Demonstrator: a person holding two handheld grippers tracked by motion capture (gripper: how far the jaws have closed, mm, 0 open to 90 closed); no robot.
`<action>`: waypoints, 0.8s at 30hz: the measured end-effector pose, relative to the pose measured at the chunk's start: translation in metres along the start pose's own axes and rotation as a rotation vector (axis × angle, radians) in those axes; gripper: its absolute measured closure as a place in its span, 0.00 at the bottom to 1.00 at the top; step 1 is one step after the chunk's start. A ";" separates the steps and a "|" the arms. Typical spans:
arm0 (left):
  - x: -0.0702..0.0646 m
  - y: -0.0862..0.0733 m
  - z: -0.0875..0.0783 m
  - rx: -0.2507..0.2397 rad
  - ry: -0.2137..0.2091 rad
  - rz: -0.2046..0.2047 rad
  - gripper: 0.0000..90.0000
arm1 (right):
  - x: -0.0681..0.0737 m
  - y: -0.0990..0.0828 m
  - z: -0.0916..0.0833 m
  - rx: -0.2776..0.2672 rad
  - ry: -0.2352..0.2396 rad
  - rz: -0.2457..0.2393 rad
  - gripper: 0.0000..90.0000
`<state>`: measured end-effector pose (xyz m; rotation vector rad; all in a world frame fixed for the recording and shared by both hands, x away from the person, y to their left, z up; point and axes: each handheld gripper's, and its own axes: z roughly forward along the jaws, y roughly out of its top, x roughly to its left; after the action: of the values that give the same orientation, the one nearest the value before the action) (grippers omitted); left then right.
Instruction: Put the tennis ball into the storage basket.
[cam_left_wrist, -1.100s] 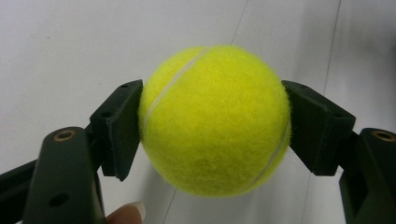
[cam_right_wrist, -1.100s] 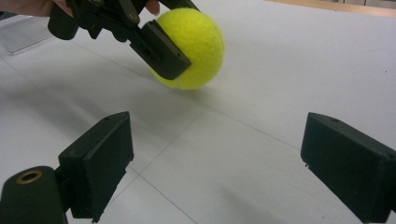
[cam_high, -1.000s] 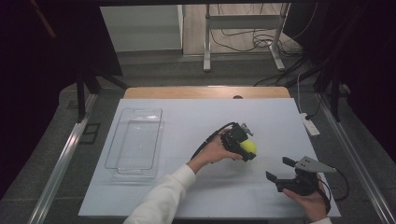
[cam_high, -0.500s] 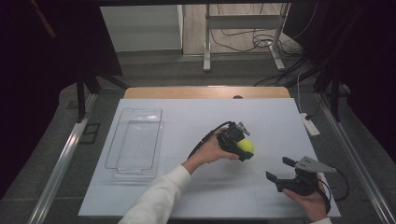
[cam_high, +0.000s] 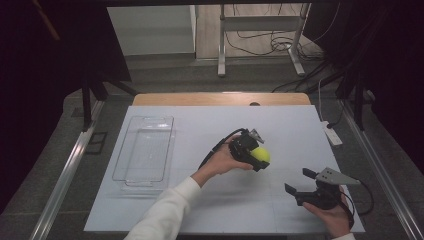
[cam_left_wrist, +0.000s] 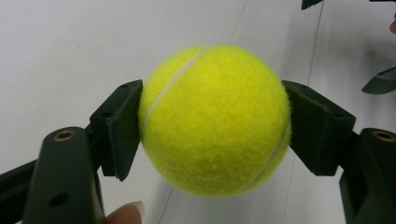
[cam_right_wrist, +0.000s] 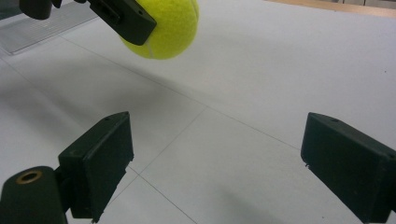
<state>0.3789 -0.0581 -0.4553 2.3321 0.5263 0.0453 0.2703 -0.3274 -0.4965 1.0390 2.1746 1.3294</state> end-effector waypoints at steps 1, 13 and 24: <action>0.000 0.000 -0.001 0.000 0.001 0.001 0.30 | 0.000 0.000 0.000 0.000 0.000 0.001 0.10; -0.002 -0.006 -0.012 -0.018 0.008 0.010 0.30 | 0.001 0.000 0.000 -0.001 0.001 -0.002 0.10; -0.001 -0.010 -0.021 -0.042 0.022 -0.006 0.30 | 0.000 0.000 0.000 0.000 -0.001 -0.001 0.10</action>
<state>0.3707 -0.0383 -0.4463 2.2914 0.5377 0.0781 0.2701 -0.3272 -0.4965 1.0385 2.1739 1.3281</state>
